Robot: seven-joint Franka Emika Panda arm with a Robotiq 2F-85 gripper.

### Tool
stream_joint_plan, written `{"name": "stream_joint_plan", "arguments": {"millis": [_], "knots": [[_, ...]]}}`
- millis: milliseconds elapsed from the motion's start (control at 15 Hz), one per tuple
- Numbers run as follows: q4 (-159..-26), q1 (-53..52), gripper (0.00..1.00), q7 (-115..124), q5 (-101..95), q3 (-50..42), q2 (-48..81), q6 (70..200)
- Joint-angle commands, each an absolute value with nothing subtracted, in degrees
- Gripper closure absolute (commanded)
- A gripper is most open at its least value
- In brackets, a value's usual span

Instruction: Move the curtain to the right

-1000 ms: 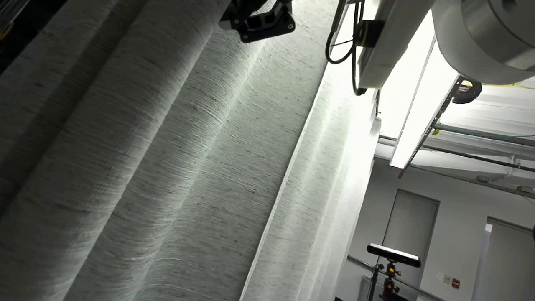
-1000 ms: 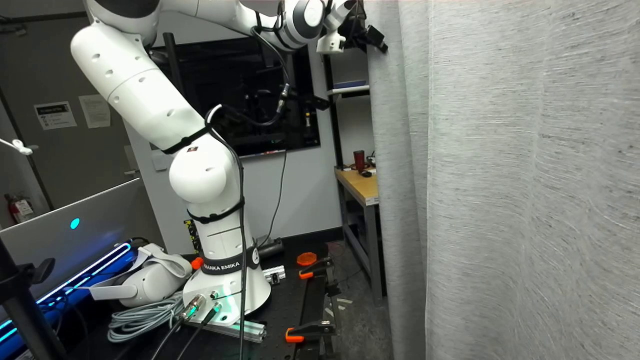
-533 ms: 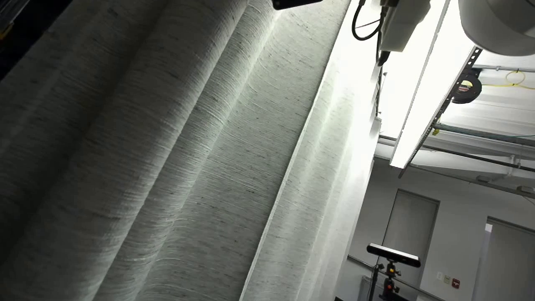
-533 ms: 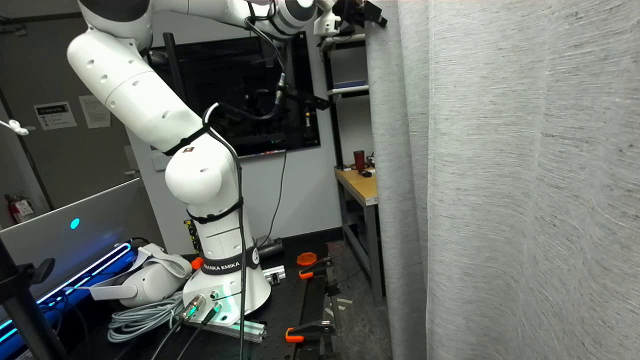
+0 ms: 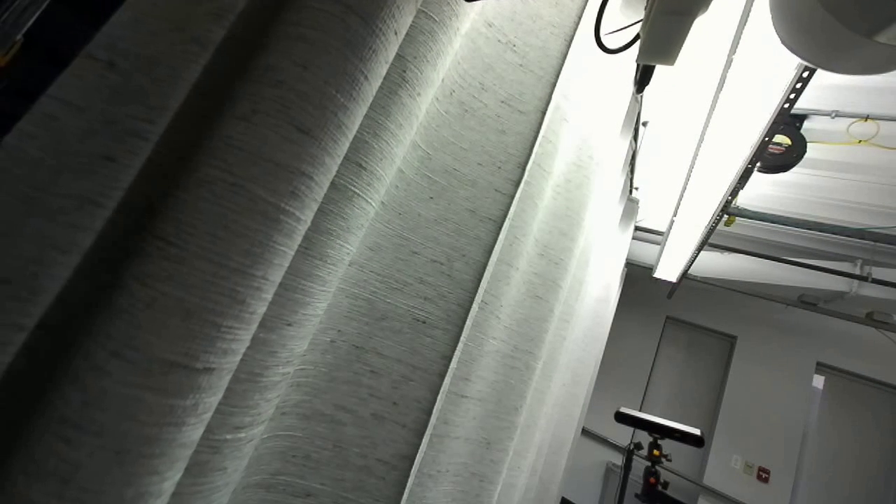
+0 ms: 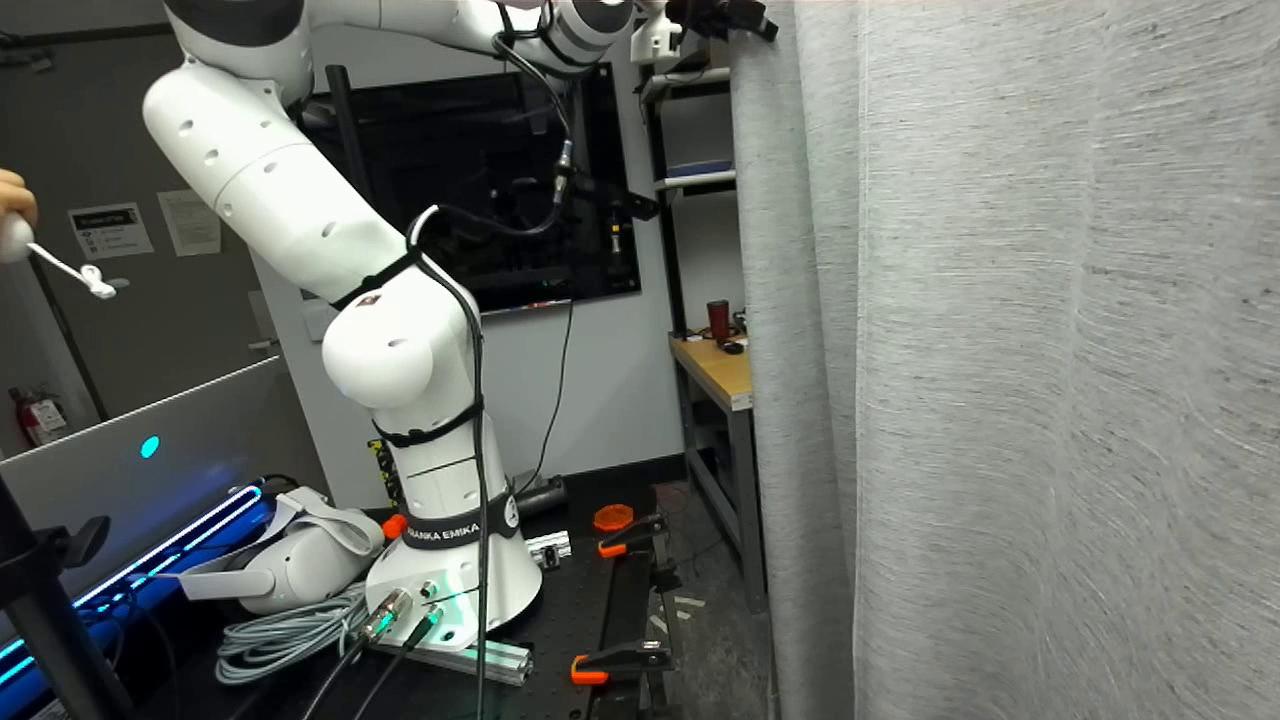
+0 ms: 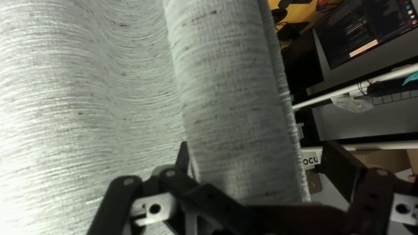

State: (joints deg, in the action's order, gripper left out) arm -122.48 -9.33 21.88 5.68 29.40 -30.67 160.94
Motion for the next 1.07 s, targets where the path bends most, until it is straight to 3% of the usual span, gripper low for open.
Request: {"name": "stream_joint_plan", "arguments": {"millis": [0,1000], "knots": [[-119.94,-5.23,0.0,26.55,2.6,32.5,-29.59,160.44],[-121.37,-6.29,0.0,26.14,3.52,31.78,-29.99,160.9]]}}
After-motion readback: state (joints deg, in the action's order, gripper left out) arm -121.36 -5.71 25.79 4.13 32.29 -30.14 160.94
